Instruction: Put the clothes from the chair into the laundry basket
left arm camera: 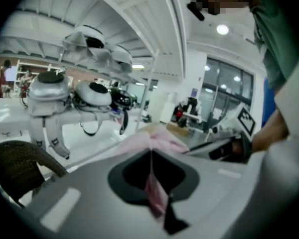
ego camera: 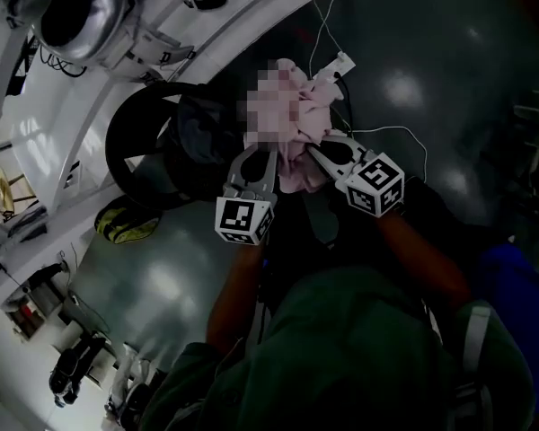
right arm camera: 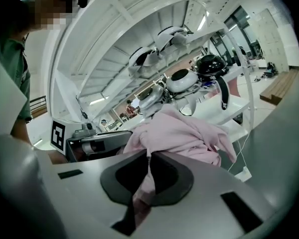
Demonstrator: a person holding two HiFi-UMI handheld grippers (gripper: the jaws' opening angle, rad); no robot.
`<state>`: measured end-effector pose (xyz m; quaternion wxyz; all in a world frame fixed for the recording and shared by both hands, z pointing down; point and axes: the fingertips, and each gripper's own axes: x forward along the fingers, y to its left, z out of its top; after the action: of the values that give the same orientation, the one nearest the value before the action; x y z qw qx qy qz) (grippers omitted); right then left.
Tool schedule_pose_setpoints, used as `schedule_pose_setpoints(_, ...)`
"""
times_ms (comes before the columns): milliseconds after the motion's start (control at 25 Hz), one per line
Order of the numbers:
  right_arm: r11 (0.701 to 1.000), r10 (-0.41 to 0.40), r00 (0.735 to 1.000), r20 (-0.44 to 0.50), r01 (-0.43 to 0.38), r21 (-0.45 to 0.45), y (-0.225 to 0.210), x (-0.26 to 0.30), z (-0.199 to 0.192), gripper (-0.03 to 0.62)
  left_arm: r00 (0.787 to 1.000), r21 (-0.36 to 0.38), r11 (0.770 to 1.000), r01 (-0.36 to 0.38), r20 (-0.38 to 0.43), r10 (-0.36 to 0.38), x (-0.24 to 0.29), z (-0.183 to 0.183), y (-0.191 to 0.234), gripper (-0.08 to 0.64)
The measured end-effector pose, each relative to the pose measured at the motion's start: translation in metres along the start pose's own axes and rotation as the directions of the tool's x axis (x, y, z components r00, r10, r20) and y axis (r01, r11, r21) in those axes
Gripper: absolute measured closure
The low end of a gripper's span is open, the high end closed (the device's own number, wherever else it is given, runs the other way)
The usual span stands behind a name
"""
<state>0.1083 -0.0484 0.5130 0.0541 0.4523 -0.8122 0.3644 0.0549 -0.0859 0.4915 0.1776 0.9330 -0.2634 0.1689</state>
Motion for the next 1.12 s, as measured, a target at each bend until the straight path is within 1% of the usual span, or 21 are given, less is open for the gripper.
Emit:
schedule_pose_setpoints(240, 0.996, -0.059, 0.998, 0.01, 0.059, 0.065, -0.029, -0.032, -0.023, 0.578, 0.996, 0.013, 0.997, 0.071, -0.056, -0.07, 0.03, -0.016, -0.039, 0.549)
schedule_pose_setpoints(560, 0.988, -0.111, 0.994, -0.024, 0.113, 0.105, -0.063, -0.045, -0.064, 0.578, 0.985, -0.002, 0.994, 0.108, -0.136, -0.107, 0.056, -0.054, -0.061, 0.549)
schedule_pose_setpoints(840, 0.979, -0.115, 0.989, -0.09, 0.128, 0.156, -0.086, -0.039, -0.107, 0.578, 0.97, -0.029, 0.994, 0.109, -0.216, -0.113, 0.073, -0.095, -0.066, 0.549)
schedule_pose_setpoints(1120, 0.976, -0.107, 0.983, -0.148, 0.132, 0.171, -0.101, -0.025, -0.132, 0.578, 0.958, -0.054, 0.996, 0.073, -0.272, -0.086, 0.083, -0.126, -0.06, 0.548)
